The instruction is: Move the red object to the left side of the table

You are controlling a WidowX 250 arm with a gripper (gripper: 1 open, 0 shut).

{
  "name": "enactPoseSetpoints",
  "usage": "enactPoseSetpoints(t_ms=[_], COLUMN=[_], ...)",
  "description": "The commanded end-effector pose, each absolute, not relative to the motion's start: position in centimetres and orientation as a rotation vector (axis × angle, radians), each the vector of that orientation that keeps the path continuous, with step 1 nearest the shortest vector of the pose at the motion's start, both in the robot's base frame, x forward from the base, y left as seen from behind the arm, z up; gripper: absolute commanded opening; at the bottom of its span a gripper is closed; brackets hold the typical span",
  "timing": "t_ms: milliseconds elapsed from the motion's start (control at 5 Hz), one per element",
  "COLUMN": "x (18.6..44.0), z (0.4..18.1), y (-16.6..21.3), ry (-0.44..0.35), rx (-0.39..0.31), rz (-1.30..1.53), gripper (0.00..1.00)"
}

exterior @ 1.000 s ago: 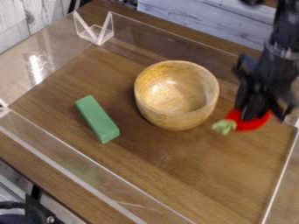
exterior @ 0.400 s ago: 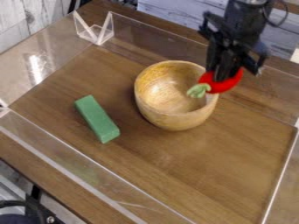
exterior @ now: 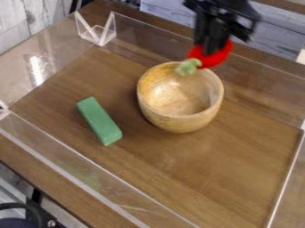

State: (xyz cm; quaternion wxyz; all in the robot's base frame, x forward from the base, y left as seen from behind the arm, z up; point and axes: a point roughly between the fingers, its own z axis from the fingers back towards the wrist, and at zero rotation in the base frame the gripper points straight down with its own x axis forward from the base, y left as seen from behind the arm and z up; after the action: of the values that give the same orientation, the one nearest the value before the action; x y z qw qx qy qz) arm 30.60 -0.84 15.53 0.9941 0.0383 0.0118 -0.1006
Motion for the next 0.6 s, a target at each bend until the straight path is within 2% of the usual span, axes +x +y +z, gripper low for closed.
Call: enactPoseSetpoints(t_ms=[0,200,400], x=[29.3,27.7,27.3], z=[18.1,18.3,17.8], y=[3.3,7.1,10.0], ry=[-0.038,-0.027,-0.015], rx=[0.091,0.099,0.109], rz=[-0.139,-0.093,-0.106], gripper=[0.00,0.00,0.00])
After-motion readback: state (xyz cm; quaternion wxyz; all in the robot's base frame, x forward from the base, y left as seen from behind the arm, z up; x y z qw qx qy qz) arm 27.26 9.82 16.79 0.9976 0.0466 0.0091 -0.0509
